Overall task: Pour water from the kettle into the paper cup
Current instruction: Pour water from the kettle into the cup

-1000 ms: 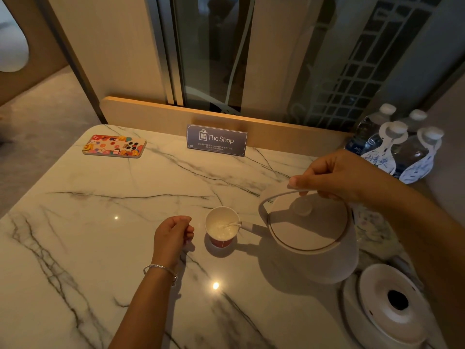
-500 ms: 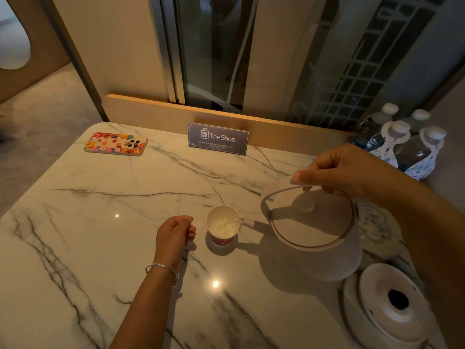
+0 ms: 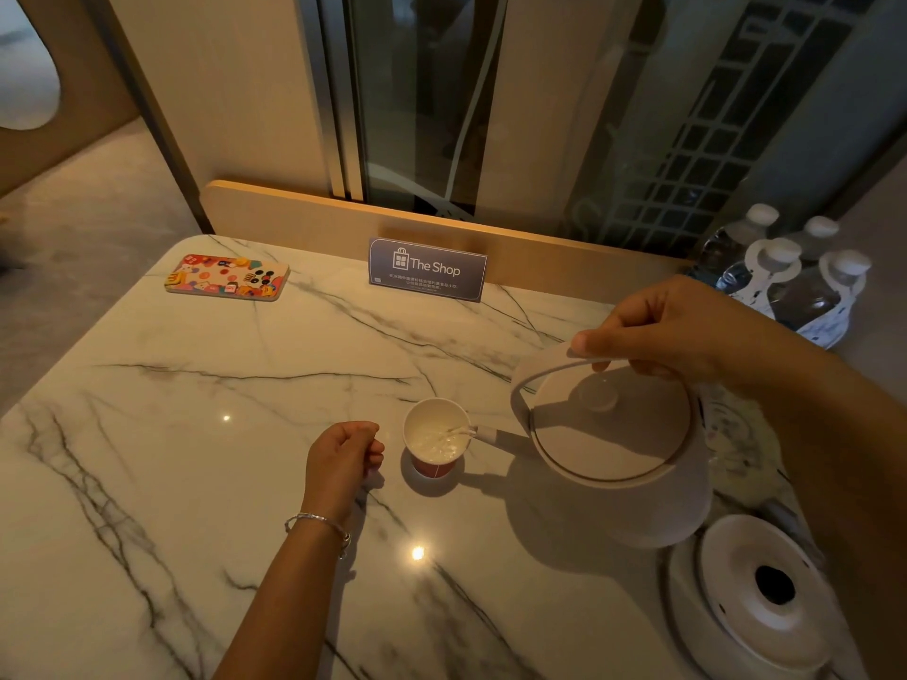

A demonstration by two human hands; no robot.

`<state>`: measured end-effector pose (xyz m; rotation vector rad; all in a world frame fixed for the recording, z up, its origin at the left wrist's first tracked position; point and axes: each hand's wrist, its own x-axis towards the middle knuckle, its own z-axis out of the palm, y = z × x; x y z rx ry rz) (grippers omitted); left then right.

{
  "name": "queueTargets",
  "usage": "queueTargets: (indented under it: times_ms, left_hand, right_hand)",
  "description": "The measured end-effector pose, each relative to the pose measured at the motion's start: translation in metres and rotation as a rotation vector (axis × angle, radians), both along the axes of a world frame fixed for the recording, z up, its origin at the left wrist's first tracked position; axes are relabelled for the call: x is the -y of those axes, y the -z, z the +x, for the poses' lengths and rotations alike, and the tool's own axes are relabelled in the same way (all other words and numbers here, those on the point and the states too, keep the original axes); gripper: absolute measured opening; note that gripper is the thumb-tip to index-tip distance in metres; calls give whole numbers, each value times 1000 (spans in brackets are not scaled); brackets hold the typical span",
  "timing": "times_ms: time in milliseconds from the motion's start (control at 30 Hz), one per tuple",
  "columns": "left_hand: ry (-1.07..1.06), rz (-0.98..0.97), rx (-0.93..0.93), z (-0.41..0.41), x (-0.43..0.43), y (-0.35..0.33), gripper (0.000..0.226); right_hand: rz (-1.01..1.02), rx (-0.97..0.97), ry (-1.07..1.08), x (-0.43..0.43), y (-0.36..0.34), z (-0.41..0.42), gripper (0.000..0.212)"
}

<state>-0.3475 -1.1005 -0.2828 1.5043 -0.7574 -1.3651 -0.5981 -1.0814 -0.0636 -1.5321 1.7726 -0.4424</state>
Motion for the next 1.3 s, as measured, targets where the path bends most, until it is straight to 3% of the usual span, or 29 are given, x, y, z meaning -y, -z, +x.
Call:
queueTargets:
  times_ms: [900,1300]
  left_hand:
    - [-24,32,-65,-5,-4,-12,10]
    - [-16,38,-48,-3,-4,-9,11]
  right_hand:
    - [1,7,-9,-1,-10,0,24]
    - [11,-32,-11,-1,-12,0,38]
